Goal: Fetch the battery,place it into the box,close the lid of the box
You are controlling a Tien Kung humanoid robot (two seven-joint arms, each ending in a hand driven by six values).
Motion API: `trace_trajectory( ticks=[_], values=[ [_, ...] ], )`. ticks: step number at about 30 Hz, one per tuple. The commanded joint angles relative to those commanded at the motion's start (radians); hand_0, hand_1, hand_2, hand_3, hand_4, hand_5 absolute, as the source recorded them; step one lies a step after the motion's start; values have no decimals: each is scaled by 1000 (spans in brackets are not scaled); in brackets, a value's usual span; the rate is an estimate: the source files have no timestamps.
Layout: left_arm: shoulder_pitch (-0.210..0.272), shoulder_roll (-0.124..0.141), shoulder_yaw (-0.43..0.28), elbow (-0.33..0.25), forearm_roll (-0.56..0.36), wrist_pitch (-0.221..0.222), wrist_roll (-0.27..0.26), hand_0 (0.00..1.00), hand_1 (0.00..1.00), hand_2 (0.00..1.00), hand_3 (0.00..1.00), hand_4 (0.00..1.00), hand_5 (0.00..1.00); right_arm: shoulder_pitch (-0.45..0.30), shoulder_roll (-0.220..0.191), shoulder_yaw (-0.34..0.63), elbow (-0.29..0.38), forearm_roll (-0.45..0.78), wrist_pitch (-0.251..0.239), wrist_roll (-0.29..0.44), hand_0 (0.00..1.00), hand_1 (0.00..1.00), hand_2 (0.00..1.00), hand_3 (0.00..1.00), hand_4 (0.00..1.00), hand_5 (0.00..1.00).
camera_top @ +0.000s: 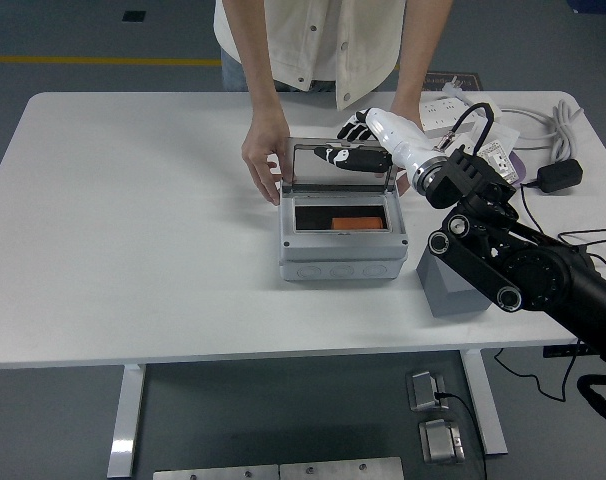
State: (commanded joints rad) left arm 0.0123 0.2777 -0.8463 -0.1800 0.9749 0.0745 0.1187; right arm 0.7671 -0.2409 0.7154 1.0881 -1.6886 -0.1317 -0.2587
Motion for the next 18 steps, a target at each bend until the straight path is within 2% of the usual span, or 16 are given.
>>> trace_trajectory(
  ticks=[6, 16, 18],
  values=[
    [0, 1, 1, 0, -4, 1, -1, 429, 566, 517, 487, 129, 2, -9, -24, -9, 49, -11, 14, -24, 766, 680, 667, 648, 913, 773],
    [4, 6, 4, 0, -16, 3, -4, 429, 566, 518, 488, 130, 2, -24, -105, -46, 175, -28, 68, -88, 734, 652, 652, 647, 914, 777],
    [4, 6, 5, 0, -18, 3, -5, 429, 566, 517, 487, 129, 2, -28, -117, -51, 195, -31, 77, -97, 699, 633, 638, 643, 914, 778]
  ],
)
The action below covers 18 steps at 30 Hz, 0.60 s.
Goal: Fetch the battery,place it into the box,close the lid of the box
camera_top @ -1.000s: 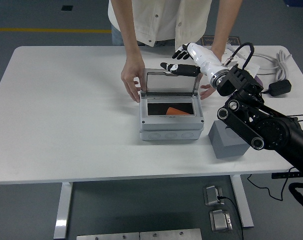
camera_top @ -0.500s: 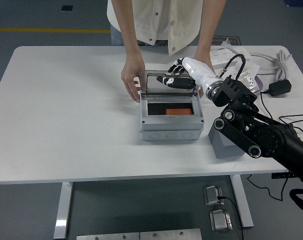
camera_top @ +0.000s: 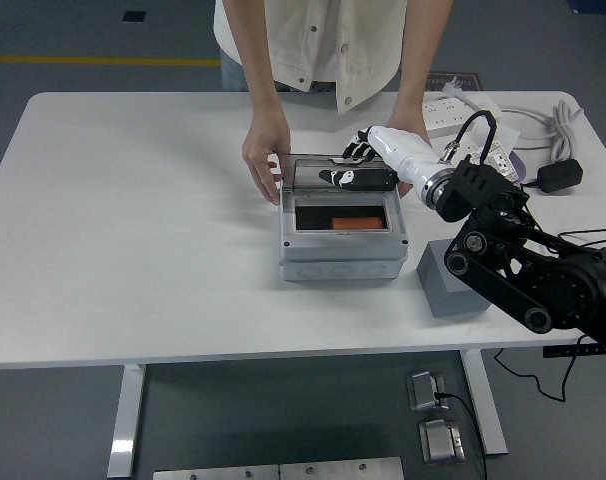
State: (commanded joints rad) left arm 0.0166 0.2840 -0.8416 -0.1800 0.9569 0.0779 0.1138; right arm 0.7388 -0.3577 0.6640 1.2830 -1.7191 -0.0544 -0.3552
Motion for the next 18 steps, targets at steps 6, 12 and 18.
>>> trace_trajectory(
  ticks=[6, 12, 18],
  values=[
    [0, 0, 0, 0, -1, 0, 0, 429, 566, 518, 488, 130, 2, -9, -21, -6, 43, -12, 20, -20, 672, 615, 630, 641, 915, 781],
    [2, 0, 0, 0, -1, 0, 0, 429, 566, 517, 487, 129, 2, -17, -40, -4, 88, -24, 38, -36, 655, 611, 626, 633, 915, 781],
    [4, -1, -3, 0, 3, -1, 2, 428, 566, 517, 487, 129, 2, -24, -63, 2, 130, -34, 55, -53, 647, 606, 625, 632, 908, 777]
  ],
)
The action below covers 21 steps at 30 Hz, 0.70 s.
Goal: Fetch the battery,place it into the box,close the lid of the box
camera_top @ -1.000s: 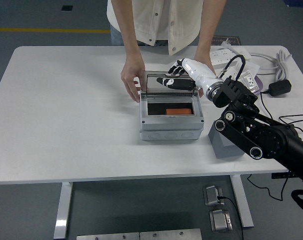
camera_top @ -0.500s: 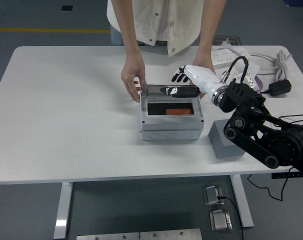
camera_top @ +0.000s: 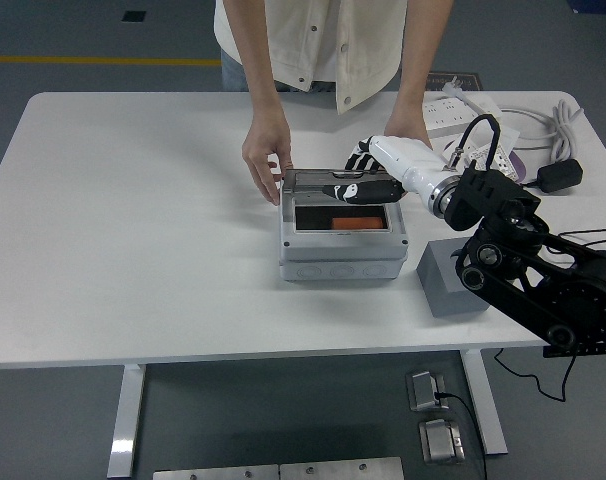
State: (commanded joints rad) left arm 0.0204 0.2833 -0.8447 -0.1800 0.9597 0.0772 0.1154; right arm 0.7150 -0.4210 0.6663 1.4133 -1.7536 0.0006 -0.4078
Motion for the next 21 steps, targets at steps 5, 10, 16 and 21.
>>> trace_trajectory(
  ticks=[5, 10, 16, 21],
  values=[
    [-1, -1, 3, 0, -2, -1, -1, 428, 566, 517, 487, 128, 2, -3, -14, -1, 23, -2, 12, -10, 637, 602, 621, 631, 900, 770],
    [-1, 0, 3, 0, -1, -1, -1, 428, 566, 517, 487, 128, 2, -2, -18, -6, 41, -6, 28, -22, 637, 602, 621, 631, 900, 770],
    [-2, -2, 4, 0, 0, -1, -1, 429, 566, 517, 487, 130, 2, -11, -14, -16, 45, -9, 34, -27, 620, 596, 615, 630, 892, 764],
    [-1, -3, 2, 0, 3, -1, 0, 429, 566, 517, 487, 130, 2, -18, -13, -20, 49, -11, 38, -30, 616, 585, 607, 620, 891, 764]
  ],
)
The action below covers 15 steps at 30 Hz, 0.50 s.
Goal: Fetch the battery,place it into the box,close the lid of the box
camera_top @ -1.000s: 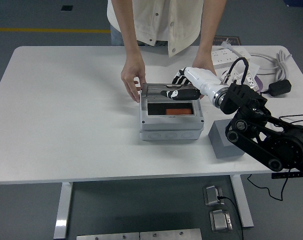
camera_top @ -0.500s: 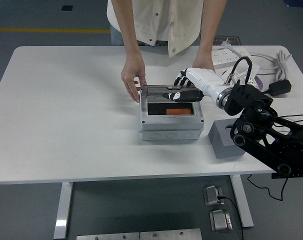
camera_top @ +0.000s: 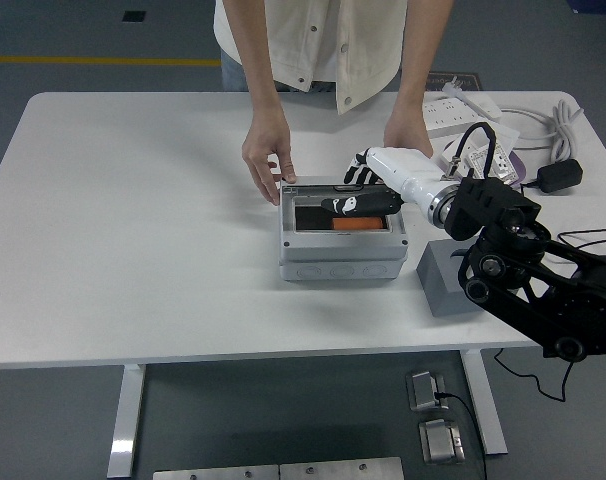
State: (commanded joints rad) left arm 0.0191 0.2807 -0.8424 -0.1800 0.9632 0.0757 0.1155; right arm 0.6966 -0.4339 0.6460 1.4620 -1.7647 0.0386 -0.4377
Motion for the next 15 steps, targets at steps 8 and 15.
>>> trace_trajectory(
  ticks=[8, 15],
  values=[
    [0, 1, 1, 0, -1, 0, -1, 429, 565, 516, 487, 127, 2, -6, -3, 3, 9, 6, 23, -13, 599, 580, 606, 617, 888, 762],
    [0, 1, 0, 0, 2, 0, -1, 429, 565, 517, 487, 126, 2, -10, -4, 0, 9, 17, 44, -27, 597, 576, 605, 614, 888, 763]
  ],
)
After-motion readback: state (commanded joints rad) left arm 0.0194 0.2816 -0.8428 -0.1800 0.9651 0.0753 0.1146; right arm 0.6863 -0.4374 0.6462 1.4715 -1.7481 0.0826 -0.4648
